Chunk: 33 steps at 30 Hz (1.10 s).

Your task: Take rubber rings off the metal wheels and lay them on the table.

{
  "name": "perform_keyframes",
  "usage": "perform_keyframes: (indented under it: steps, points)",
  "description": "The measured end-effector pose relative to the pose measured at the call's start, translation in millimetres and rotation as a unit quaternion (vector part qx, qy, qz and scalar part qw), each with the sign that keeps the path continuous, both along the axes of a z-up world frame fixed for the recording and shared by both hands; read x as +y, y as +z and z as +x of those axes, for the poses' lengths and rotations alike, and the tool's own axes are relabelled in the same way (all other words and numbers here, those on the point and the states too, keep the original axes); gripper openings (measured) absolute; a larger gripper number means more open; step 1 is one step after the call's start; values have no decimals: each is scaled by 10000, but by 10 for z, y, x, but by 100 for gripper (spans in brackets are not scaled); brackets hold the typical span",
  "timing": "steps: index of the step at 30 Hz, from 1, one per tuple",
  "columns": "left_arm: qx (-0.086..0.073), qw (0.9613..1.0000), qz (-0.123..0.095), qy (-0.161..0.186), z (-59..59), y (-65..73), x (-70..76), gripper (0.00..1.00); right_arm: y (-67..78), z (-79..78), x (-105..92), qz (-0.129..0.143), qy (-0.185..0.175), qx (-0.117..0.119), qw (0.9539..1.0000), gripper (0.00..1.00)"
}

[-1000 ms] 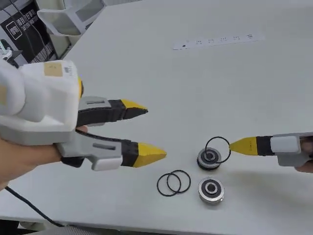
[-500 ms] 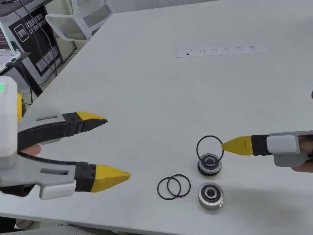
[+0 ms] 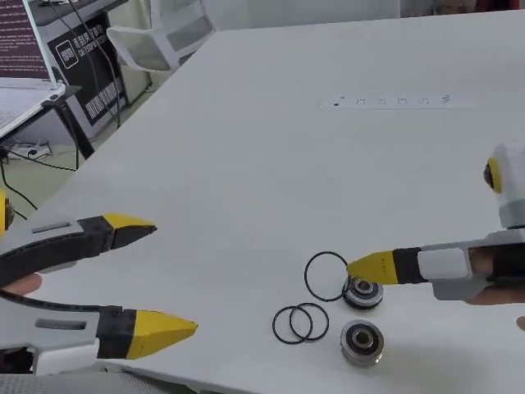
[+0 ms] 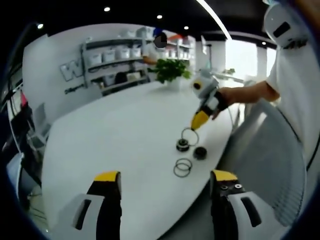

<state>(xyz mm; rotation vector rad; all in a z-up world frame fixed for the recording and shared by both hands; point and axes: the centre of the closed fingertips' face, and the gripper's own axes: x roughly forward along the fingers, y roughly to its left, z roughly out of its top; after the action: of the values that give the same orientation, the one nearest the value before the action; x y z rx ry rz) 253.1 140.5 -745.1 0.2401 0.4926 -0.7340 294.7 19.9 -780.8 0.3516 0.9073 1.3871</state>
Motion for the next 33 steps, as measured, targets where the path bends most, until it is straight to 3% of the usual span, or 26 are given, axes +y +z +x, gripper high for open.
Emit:
perform_keyframes:
  steps: [4, 8, 17, 23, 33]
  points:
    - [-27, 9998, -164, 52, -24, 26, -45, 82, -160, -95, 59, -315, 334, -177, 9988, 0]
    - [26, 9999, -155, 10, -51, 7, -81, 82, -293, -151, 91, -556, 516, -307, 9966, 0]
    - [150, 9997, -190, -31, -99, -45, -142, 86, -427, -133, 140, -765, 575, -344, 9948, 0]
    - [126, 9998, -179, -28, -99, -35, -144, 86, -556, -165, 182, -982, 692, -361, 9921, 0]
    - [163, 9997, -161, 22, -118, -67, -128, 86, -727, -130, 178, -1418, 797, -689, 9843, 0]
